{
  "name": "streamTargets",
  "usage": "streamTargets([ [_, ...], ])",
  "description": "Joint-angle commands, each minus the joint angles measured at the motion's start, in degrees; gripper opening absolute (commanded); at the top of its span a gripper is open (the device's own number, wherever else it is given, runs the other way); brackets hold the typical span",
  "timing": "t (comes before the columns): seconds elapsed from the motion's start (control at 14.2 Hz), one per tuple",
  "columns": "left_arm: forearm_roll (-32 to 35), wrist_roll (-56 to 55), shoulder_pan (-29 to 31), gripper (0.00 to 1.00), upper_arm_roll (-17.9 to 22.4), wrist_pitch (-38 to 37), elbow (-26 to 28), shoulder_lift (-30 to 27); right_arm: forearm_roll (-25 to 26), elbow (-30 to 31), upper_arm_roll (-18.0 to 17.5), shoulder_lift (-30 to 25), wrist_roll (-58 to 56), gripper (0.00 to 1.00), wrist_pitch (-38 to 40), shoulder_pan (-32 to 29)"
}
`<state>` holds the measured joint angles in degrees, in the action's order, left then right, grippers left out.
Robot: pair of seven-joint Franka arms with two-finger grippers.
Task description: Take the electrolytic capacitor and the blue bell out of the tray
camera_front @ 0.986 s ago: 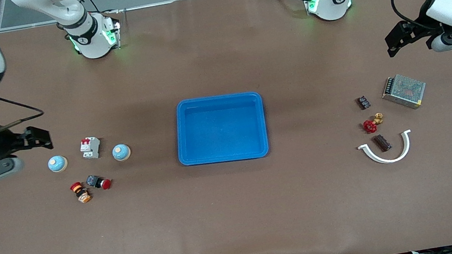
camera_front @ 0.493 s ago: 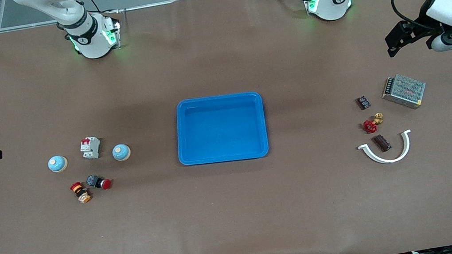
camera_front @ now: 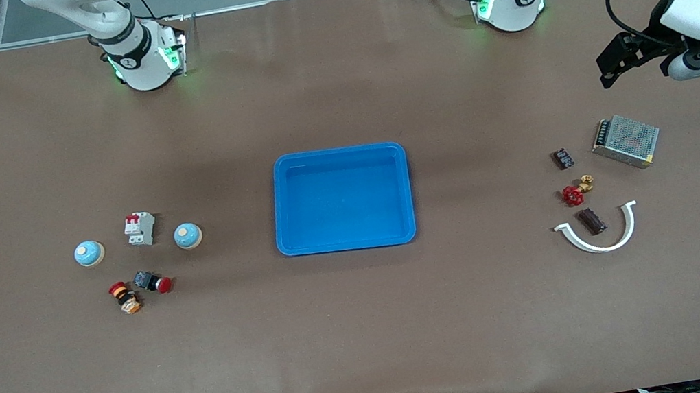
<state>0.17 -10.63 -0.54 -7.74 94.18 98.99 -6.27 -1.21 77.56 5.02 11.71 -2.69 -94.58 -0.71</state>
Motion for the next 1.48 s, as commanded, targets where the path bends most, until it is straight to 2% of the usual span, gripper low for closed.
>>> streamTargets([
  [0.0,-0.5,1.4,0.1,1.0,0.4,-0.9,-0.4,-0.4,-1.1,2.7,-0.5,-2.6,0.3,1.0,0.6,-1.0],
  [0.14,-0.5,1.4,0.1,1.0,0.4,-0.8,-0.4,-0.4,-2.1,9.1,-0.6,-6.1,0.3,1.0,-0.7,-3.4],
  [0.63,-0.5,1.5,0.0,1.0,0.4,-0.9,-0.4,-0.4,-1.6,13.5,-1.2,-12.5,0.5,1.0,-0.8,-1.8],
  [1.41,-0.5,1.6,0.1,1.0,0.4,-1.0,-0.4,-0.5,-1.5,13.8,-1.1,-12.4,0.7,1.0,0.7,-1.2],
])
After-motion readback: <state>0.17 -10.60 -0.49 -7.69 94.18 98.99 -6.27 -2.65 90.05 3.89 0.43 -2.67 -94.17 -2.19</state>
